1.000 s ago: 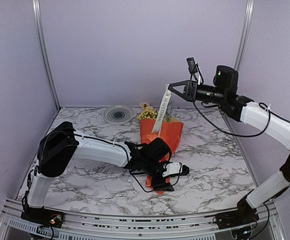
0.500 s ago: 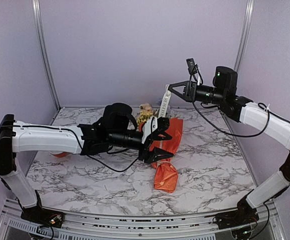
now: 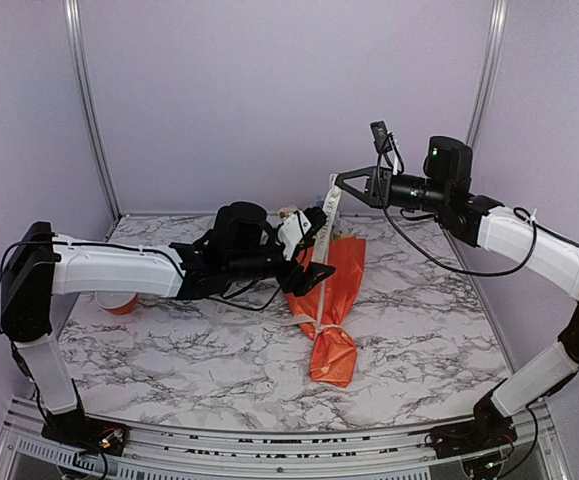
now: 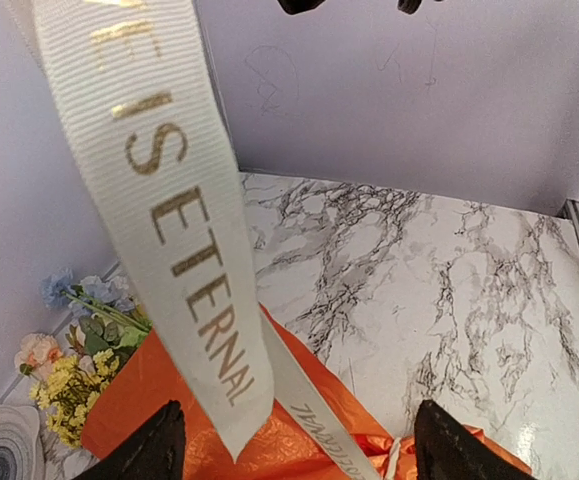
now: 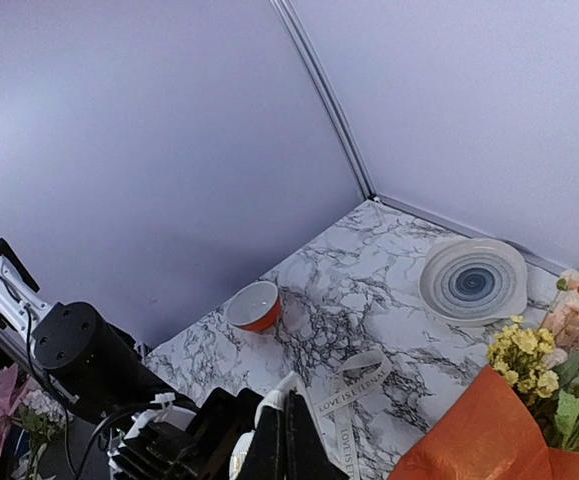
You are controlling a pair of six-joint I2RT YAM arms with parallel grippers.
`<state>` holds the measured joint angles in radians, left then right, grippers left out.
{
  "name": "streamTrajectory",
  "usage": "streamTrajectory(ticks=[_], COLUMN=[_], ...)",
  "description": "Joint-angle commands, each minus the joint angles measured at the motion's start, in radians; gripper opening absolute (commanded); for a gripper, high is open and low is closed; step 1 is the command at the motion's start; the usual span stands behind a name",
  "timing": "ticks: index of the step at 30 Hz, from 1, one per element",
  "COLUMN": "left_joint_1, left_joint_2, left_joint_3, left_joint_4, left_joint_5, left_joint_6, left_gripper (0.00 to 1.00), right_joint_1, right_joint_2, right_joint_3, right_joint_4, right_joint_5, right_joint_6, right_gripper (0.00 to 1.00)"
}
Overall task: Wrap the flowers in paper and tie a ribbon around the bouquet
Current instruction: Adjust the folded bouquet at the center of the board, then tie the ribbon around the folded bouquet.
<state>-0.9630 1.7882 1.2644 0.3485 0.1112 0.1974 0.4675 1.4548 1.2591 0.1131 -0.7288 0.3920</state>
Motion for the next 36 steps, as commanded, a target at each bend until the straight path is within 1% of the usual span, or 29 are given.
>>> streamTrajectory(ticks=[1,2,3,5,6,7,8,10,11,12,15,17,19,21,26,28,31,36], left_joint_1=[0.003,0.003,0.003,0.004,0.003,0.003,0.003,0.003,0.004,0.002,0.001,0.002,0.000,-0.003,-0.022,-0.028,-0.042,-0.065], left_joint_2=[0.075,0.085,0.092,0.098,0.097,0.093,0.087,0.074,0.069,0.066,0.059,0.052,0.039,0.023,0.014,0.015,0.004,0.009], left_joint_3=[0.083,0.096,0.109,0.125,0.127,0.124,0.116,0.101,0.092,0.085,0.063,0.043,0.018,-0.007,-0.023,-0.019,-0.004,0.033], left_joint_4=[0.037,0.041,0.045,0.049,0.050,0.051,0.055,0.069,0.080,0.093,0.131,0.158,0.193,0.228,0.263,0.269,0.278,0.294], left_joint_5=[0.077,0.096,0.099,0.088,0.084,0.084,0.087,0.101,0.110,0.120,0.128,0.122,0.130,0.138,0.136,0.135,0.136,0.160], left_joint_6=[-0.025,-0.030,-0.034,-0.038,-0.040,-0.044,-0.052,-0.063,-0.068,-0.070,-0.072,-0.080,-0.088,-0.088,-0.056,-0.050,-0.040,-0.025], left_gripper=[0.76,0.69,0.55,0.21,0.06,0.00,0.00,0.00,0.00,0.00,0.00,0.00,0.00,0.00,0.00,0.00,0.00,0.00], right_joint_1=[0.005,0.006,0.005,0.005,0.005,0.006,0.005,0.006,0.005,0.006,0.006,0.006,0.005,0.005,0.005,0.005,0.005,0.006], right_joint_2=[-0.004,-0.002,0.000,-0.002,-0.007,-0.010,-0.012,-0.003,0.006,0.018,0.052,0.066,0.093,0.135,0.263,0.318,0.377,0.445], right_joint_3=[-0.004,-0.004,-0.006,-0.019,-0.031,-0.045,-0.061,-0.093,-0.116,-0.150,-0.259,-0.342,-0.395,-0.419,-0.453,-0.452,-0.452,-0.472], right_joint_4=[0.028,0.025,0.021,0.008,0.004,-0.003,-0.017,-0.072,-0.089,-0.090,-0.041,0.027,0.087,0.110,0.213,0.215,0.188,0.212], right_joint_5=[-0.014,-0.018,-0.021,-0.025,-0.026,-0.025,-0.021,-0.011,-0.002,0.003,-0.018,-0.015,-0.013,-0.012,-0.031,-0.014,0.031,0.061], right_joint_6=[-0.001,-0.002,-0.004,-0.010,-0.014,-0.020,-0.030,-0.056,-0.063,-0.058,-0.027,0.008,0.030,0.036,0.073,0.063,0.030,0.024], right_gripper=[0.00,0.00,0.00,0.00,0.00,0.00,0.07,0.26,0.33,0.37,0.41,0.43,0.44,0.44,0.38,0.35,0.34,0.31])
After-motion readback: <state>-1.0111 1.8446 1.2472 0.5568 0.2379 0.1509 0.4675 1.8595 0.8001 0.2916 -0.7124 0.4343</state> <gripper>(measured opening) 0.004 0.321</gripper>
